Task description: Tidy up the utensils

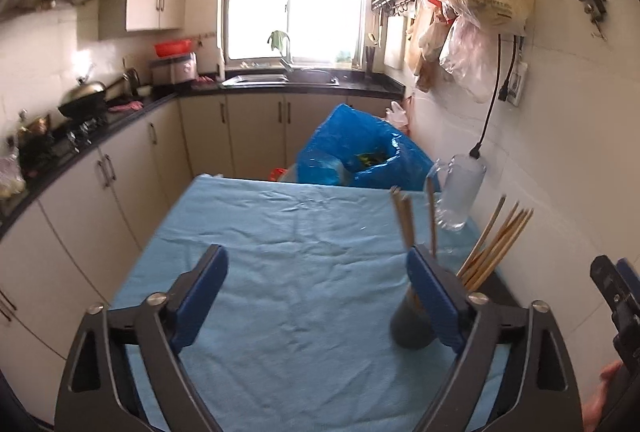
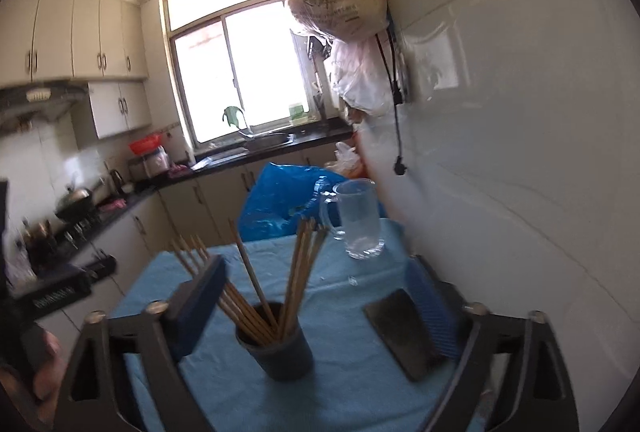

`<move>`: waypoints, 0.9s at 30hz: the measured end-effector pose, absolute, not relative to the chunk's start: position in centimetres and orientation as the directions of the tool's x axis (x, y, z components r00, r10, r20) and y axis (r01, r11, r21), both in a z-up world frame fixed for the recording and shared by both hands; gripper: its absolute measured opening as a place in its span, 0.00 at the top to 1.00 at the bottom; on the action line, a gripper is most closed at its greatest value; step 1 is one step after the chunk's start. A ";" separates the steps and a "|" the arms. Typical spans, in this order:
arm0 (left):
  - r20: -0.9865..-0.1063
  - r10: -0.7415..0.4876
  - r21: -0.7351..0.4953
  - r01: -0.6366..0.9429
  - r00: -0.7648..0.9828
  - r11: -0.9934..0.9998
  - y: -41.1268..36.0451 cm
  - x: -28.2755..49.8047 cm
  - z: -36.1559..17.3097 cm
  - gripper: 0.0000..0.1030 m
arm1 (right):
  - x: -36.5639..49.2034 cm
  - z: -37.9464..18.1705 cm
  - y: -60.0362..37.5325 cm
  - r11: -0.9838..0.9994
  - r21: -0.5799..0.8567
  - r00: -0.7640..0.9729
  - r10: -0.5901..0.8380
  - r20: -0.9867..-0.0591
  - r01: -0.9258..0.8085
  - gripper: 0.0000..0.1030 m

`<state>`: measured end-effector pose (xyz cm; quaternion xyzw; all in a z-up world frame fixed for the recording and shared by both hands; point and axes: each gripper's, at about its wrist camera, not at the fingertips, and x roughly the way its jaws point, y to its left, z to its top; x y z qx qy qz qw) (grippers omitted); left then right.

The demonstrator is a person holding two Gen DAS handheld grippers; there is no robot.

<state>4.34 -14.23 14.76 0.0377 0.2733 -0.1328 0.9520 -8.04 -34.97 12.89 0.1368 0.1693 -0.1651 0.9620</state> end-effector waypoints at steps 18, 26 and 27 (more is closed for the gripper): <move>-0.591 -0.066 0.164 0.200 0.804 0.966 -8.0 -1.2 8.5 0.03 | -12.0 8.6 -27.8 0.889 0.051 0.797 -0.381 -0.469 0.456 0.00; -0.582 -0.030 0.206 0.183 0.813 0.961 -7.8 -1.8 7.6 0.03 | -11.2 8.3 -26.4 0.895 0.016 0.780 -0.380 -0.498 0.446 0.00; -0.583 -0.031 0.206 0.185 0.812 0.961 -7.7 -1.8 7.5 0.03 | -11.1 8.2 -26.3 0.895 0.008 0.777 -0.382 -0.501 0.446 0.00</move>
